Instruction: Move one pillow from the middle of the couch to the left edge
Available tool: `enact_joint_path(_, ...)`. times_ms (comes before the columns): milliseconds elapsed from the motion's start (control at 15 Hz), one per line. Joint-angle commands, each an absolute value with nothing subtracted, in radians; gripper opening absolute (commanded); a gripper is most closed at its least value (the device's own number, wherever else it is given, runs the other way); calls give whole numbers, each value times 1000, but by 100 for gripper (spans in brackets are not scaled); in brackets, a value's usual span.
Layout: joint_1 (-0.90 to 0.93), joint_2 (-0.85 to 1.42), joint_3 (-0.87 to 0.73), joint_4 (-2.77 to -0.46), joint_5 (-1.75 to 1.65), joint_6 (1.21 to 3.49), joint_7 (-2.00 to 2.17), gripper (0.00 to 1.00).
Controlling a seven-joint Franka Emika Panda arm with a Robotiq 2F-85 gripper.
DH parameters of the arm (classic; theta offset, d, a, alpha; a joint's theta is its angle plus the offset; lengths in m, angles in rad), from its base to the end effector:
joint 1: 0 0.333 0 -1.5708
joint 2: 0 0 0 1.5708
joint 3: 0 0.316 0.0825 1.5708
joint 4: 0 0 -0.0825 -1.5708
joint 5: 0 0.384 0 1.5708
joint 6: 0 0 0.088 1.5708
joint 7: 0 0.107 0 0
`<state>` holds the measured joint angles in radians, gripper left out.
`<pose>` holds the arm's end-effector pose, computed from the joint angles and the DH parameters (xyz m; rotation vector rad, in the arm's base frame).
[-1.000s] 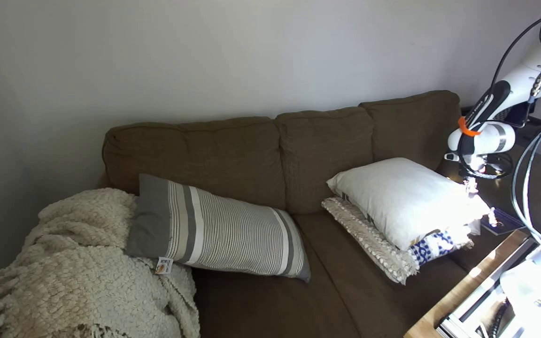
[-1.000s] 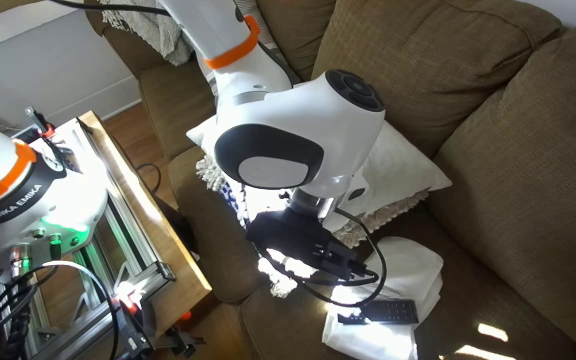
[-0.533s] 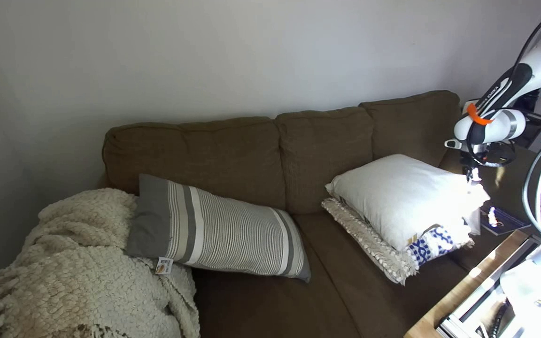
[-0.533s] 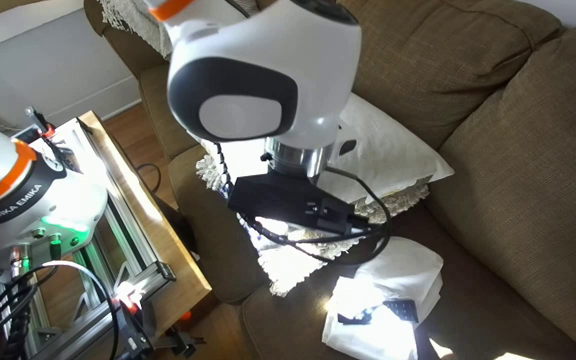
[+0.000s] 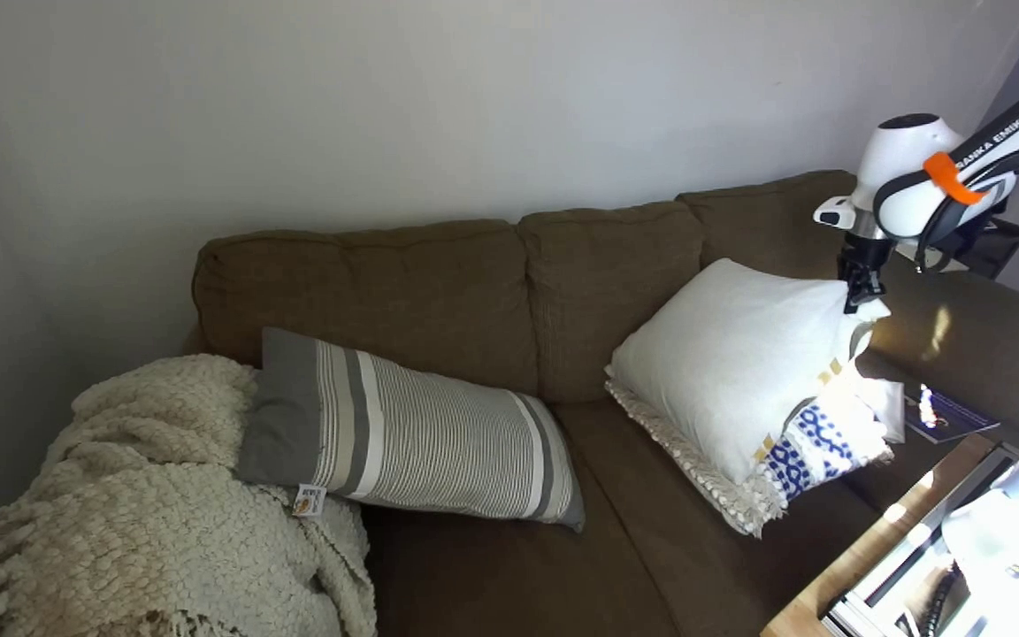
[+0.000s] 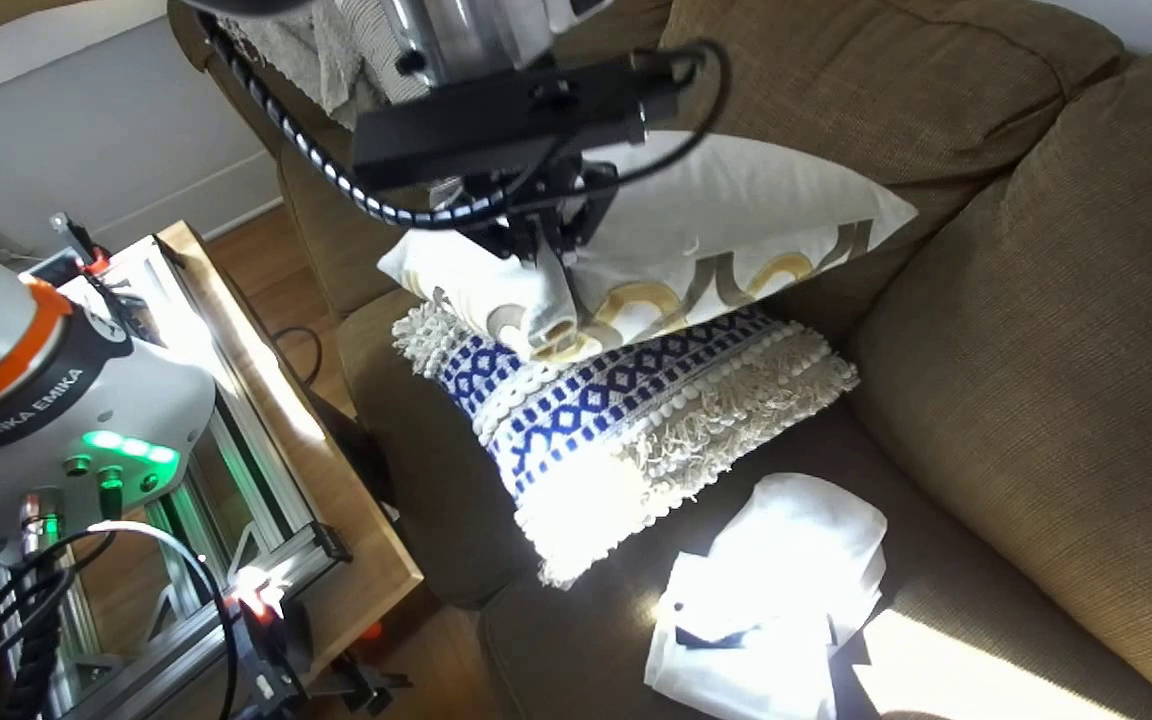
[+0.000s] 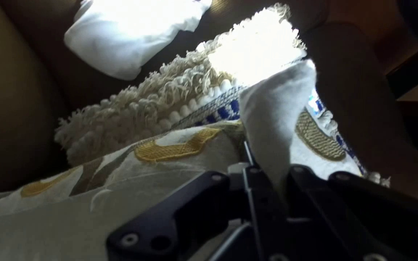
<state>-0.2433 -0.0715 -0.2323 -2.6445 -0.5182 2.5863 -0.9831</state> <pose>0.3811 -0.1845 0.2672 2.6068 1.3390 -0.2366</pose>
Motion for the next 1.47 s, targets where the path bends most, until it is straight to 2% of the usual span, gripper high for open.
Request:
enact_joint_path(0, -222, -121, -215, -2660, -517, 2567, -980, 2)
enact_joint_path(67, -209, -155, -203, -2669, -515, 2551, -974, 9)
enact_joint_path(400, -216, -120, -213, -2667, -515, 2553, -974, 9)
enact_joint_path(467, -208, -110, -198, -2656, -539, 2564, -945, 2)
enact_joint_path(1000, 27, -139, 71, -2489, -620, 2488, -851, 2)
enact_joint_path(1400, 191, 41, 235, -2219, -698, 2375, -871, 2)
